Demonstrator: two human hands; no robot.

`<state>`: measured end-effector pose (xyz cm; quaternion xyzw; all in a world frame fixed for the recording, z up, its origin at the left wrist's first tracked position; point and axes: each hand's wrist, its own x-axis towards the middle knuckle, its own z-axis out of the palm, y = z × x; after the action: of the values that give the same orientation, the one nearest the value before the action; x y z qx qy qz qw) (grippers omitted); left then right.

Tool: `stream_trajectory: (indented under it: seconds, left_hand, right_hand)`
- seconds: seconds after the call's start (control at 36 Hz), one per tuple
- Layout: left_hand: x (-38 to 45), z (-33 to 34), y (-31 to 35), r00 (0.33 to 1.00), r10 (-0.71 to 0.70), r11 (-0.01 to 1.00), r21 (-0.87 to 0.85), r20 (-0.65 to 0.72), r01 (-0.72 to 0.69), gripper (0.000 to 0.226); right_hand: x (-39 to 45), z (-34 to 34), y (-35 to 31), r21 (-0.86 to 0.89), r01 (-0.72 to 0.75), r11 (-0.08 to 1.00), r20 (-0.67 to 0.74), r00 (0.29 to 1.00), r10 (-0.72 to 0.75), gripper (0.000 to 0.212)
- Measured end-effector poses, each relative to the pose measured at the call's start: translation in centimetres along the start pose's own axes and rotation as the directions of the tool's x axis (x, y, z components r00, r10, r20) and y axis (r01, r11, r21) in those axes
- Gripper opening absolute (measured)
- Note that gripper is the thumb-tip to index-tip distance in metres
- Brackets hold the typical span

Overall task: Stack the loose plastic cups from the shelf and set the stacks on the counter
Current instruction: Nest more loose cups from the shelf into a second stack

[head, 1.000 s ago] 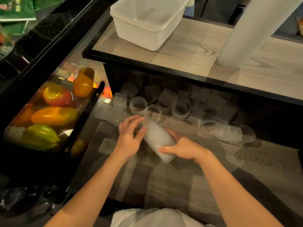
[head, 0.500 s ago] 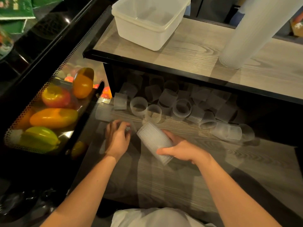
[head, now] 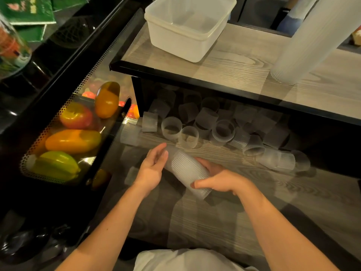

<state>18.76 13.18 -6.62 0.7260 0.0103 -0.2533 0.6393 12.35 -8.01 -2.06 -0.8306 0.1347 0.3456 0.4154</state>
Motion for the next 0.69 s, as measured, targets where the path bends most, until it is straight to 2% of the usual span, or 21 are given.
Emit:
stream_trajectory:
  seconds: [0.25, 0.36, 0.44, 0.53, 0.56, 0.58, 0.64, 0.69]
  left_hand:
    - [0.4, -0.3, 0.5, 0.996, 0.053, 0.995, -0.076, -0.072, -0.059, 0.029]
    - [0.4, 0.4, 1.1, 0.997, 0.082, 0.994, -0.078, -0.007, -0.083, 0.031]
    - [0.0, 1.0, 1.5, 0.989, 0.136, 0.988, 0.066, 0.057, -0.139, 0.032]
    - [-0.2, 1.4, 1.5, 0.960, 0.142, 0.934, 0.289, 0.240, -0.210, 0.036]
    - [-0.1, 1.5, 1.5, 0.952, 0.159, 0.915, 0.322, 0.262, -0.241, 0.038]
    - [0.2, 1.3, 1.6, 0.954, 0.194, 0.909, 0.324, 0.227, -0.262, 0.039]
    - [1.6, 0.4, 1.9, 0.965, 0.262, 0.895, 0.374, -0.003, -0.242, 0.041]
    - [3.8, -1.1, 1.8, 0.926, 0.271, 0.838, 0.537, -0.264, -0.092, 0.052]
  right_hand:
    - [0.0, -0.1, -0.5, -0.044, -0.008, 0.999, 0.020, 1.000, 0.009, 0.101]
    - [0.3, 0.2, -0.4, -0.061, -0.001, 0.998, -0.008, 1.000, 0.001, 0.103]
    - [0.6, 0.5, -0.1, -0.051, 0.004, 0.999, -0.054, 0.999, -0.006, 0.106]
    - [1.0, 0.8, 0.0, -0.036, 0.010, 0.999, -0.092, 0.996, -0.014, 0.110]
    - [1.1, 0.8, 0.1, -0.036, 0.011, 0.999, -0.102, 0.995, -0.014, 0.111]
    - [1.2, 0.9, 0.2, -0.029, 0.012, 1.000, -0.113, 0.993, -0.015, 0.110]
    - [1.3, 0.8, 0.5, 0.002, 0.016, 1.000, -0.128, 0.992, -0.016, 0.107]
    - [1.1, 0.8, 0.6, 0.027, 0.032, 0.999, -0.125, 0.992, -0.028, 0.102]
